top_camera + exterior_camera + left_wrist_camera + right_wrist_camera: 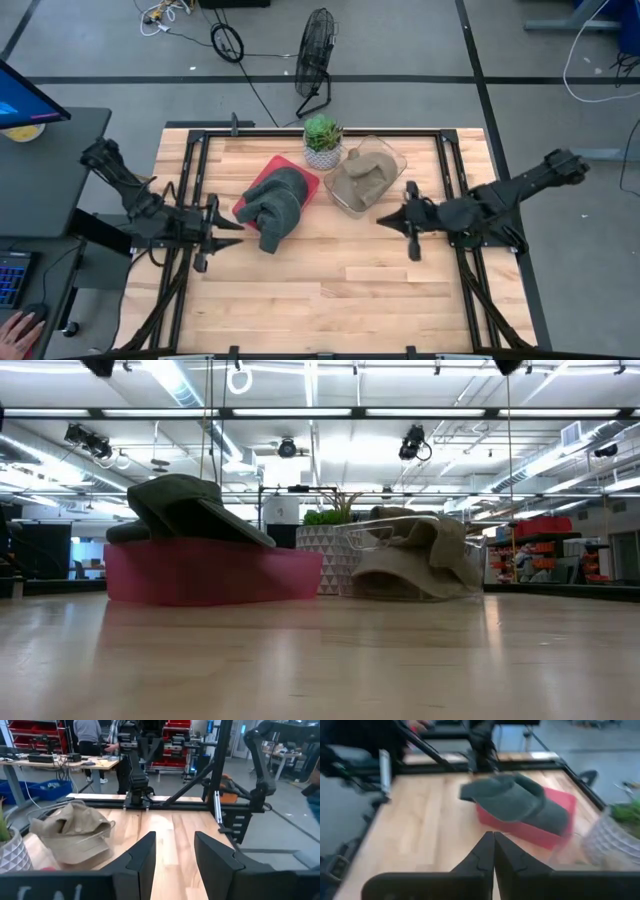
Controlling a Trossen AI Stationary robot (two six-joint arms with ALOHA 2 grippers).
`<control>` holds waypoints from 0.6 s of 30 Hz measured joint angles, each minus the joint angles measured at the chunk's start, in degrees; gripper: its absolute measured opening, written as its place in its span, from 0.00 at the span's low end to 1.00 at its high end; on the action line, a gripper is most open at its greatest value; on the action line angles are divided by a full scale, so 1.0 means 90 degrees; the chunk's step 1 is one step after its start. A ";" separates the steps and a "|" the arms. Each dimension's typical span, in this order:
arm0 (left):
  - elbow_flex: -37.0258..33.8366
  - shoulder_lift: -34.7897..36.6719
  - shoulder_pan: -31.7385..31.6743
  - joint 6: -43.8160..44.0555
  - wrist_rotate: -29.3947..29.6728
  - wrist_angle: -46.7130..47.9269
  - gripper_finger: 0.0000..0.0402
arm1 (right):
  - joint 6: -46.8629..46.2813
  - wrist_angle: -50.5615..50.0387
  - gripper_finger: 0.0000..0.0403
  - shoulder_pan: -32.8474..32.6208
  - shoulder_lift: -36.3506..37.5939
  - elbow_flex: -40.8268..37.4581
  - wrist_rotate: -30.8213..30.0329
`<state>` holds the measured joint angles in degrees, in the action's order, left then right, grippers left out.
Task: Pick & Place hat
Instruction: Return to Home Position
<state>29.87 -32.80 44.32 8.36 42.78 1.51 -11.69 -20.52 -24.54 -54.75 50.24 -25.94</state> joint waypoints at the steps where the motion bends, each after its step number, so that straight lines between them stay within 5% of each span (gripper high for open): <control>1: -0.0150 0.0130 0.0000 -0.0002 0.0005 -0.0004 0.34 | 0.0030 0.0350 0.02 -0.0107 0.0200 -0.0307 -0.0007; 12: -0.2755 0.1245 -0.0353 -0.0512 -0.0511 -0.2871 0.34 | 0.0829 0.3342 0.02 -0.0202 0.2169 -0.3562 0.0599; 18: -0.3252 0.1718 -0.1057 -0.0335 -0.0613 -0.2821 0.34 | 0.1418 0.4165 0.02 0.0158 0.3077 -0.4491 0.1074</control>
<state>0.60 -17.34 34.80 5.34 37.27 -23.88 1.08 16.97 -23.12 -27.06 9.83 -16.27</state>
